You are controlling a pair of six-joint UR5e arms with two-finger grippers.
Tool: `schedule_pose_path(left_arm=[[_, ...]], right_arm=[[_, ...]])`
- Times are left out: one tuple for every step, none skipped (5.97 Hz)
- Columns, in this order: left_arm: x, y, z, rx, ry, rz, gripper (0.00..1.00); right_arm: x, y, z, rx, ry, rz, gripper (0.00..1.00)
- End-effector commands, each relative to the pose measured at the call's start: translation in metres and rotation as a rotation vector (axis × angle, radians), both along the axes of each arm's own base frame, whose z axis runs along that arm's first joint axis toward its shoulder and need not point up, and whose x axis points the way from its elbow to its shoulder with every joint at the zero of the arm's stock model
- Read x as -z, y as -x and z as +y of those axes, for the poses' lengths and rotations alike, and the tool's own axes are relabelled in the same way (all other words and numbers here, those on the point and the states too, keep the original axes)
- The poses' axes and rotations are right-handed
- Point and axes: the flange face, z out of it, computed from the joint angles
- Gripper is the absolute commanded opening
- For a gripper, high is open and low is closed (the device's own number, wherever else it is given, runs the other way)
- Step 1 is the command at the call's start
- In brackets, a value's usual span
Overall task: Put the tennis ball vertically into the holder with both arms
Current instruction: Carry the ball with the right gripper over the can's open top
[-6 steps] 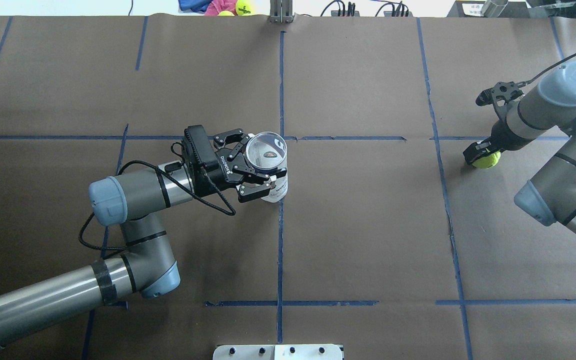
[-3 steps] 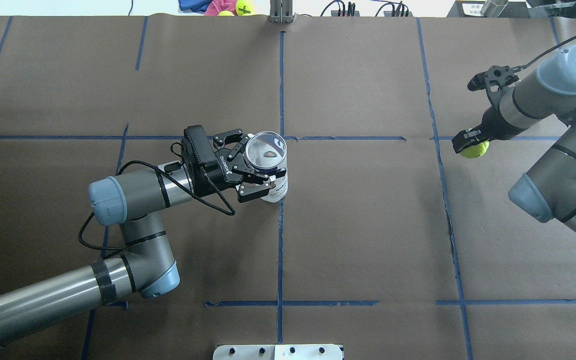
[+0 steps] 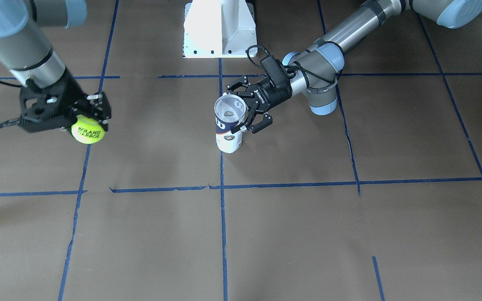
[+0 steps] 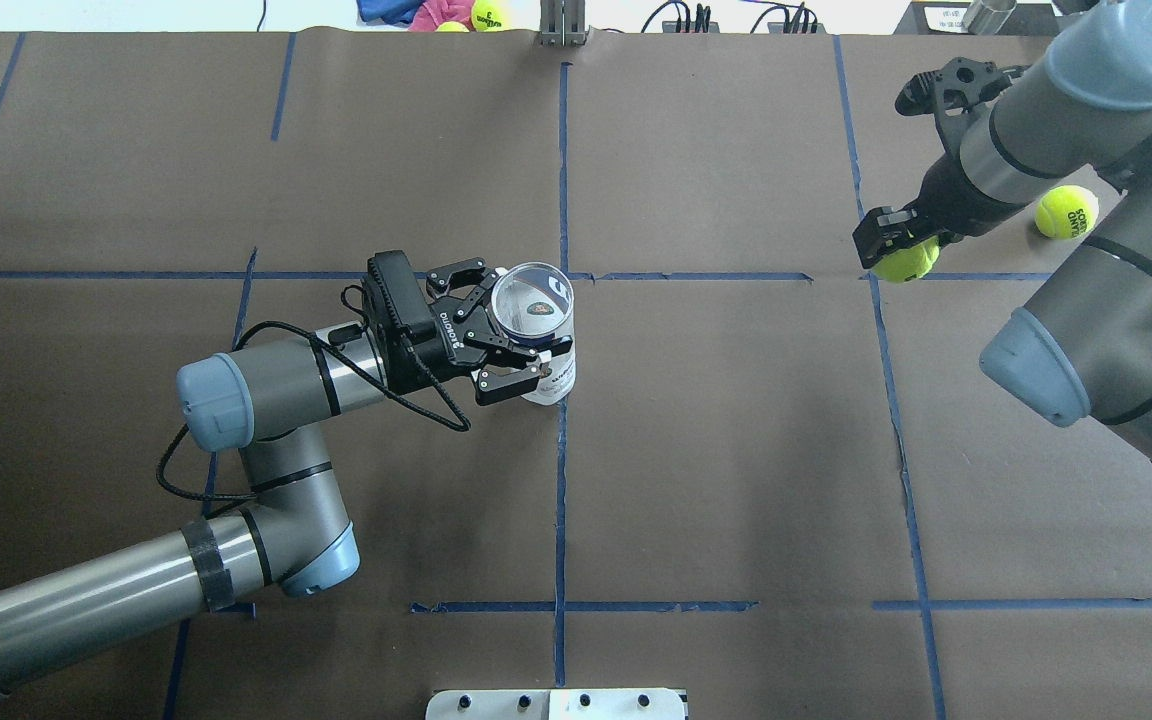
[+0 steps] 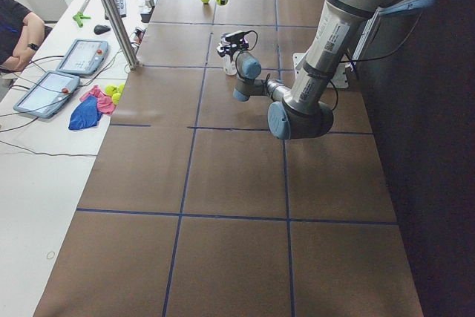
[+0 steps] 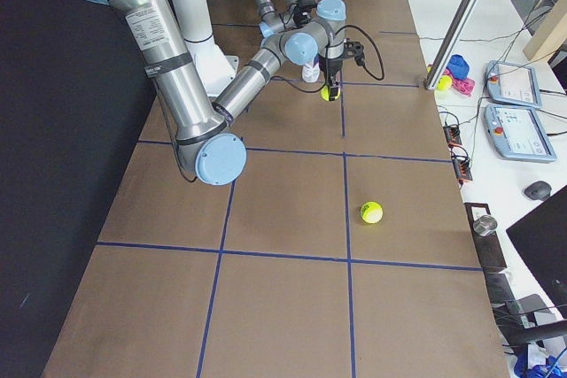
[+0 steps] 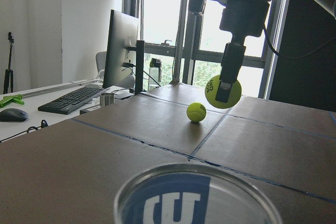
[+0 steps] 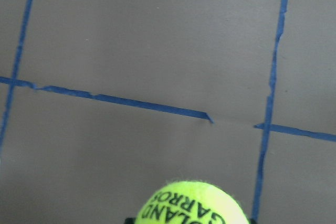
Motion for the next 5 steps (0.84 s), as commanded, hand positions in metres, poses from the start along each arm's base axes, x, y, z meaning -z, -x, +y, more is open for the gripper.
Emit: schedule_pose_path(left_arm=[[0.000, 0.000, 0.000, 0.001, -0.002, -0.002, 0.86], [0.000, 0.000, 0.000, 0.001, -0.001, -0.003, 0.86], [0.000, 0.000, 0.000, 0.000, -0.002, -0.003, 0.86], [0.000, -0.001, 0.000, 0.000, -0.001, -0.005, 0.86], [0.000, -0.001, 0.000, 0.000, -0.001, -0.005, 0.86]], right_arm=[[0.094, 0.038, 0.030, -0.042, 0.063, -0.086, 0.03], [0.133, 0.063, 0.039, -0.057, 0.077, -0.122, 0.03], [0.169, 0.087, 0.037, -0.092, 0.110, -0.144, 0.02], [0.196, 0.123, 0.030, -0.123, 0.127, -0.125, 0.02], [0.211, 0.144, 0.020, -0.127, 0.133, -0.107, 0.02]])
